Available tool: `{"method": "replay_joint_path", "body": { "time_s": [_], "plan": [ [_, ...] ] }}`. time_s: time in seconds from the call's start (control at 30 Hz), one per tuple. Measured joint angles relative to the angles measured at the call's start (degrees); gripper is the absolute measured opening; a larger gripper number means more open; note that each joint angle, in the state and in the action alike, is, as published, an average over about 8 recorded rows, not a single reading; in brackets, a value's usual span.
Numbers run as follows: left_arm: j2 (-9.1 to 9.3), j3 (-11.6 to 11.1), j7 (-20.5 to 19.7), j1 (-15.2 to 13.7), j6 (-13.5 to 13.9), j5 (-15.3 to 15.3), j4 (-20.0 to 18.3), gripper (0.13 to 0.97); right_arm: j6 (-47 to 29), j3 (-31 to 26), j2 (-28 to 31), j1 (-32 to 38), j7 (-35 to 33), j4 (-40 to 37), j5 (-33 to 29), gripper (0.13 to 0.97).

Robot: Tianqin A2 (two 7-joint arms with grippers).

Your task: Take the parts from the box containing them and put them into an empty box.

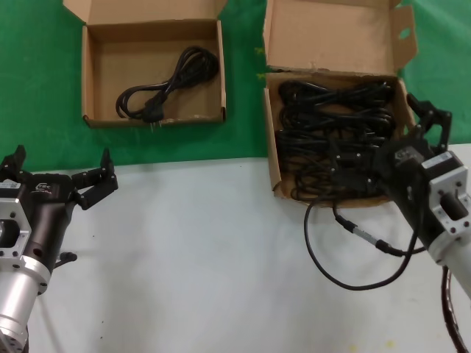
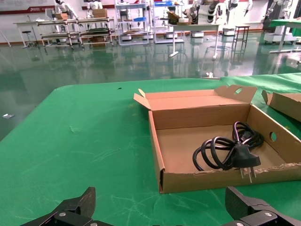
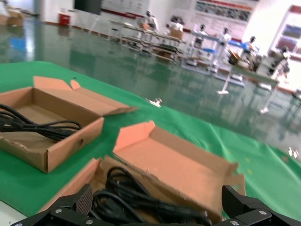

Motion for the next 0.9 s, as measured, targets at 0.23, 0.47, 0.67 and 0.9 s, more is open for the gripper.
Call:
{"method": "replay_joint_path", "body": {
  "time_s": [0.23,0.47,0.67,0.9],
  "plan": [
    [-0.01,-0.1,0.1,0.1,-0.1,-0.1,0.0,0.962,2.0,0.9,-0.3,-2.2,1.7,-1.4,4.3,0.966],
    [-0.02,-0.1,0.2,0.3,-0.3,-0.3,0.0,0.966,4.1,1.9,-0.7,-4.4,3.3,-2.7,8.5,0.966],
    [-0.03,-0.2,0.2,0.3,-0.4,-0.3,0.0,0.966,5.4,2.5,-0.9,-5.8,4.4,-3.6,11.3,0.966],
    [-0.03,-0.2,0.2,0.4,-0.4,-0.3,0.0,0.966,5.6,2.6,-0.9,-6.0,4.6,-3.8,11.8,0.966]
  ]
}}
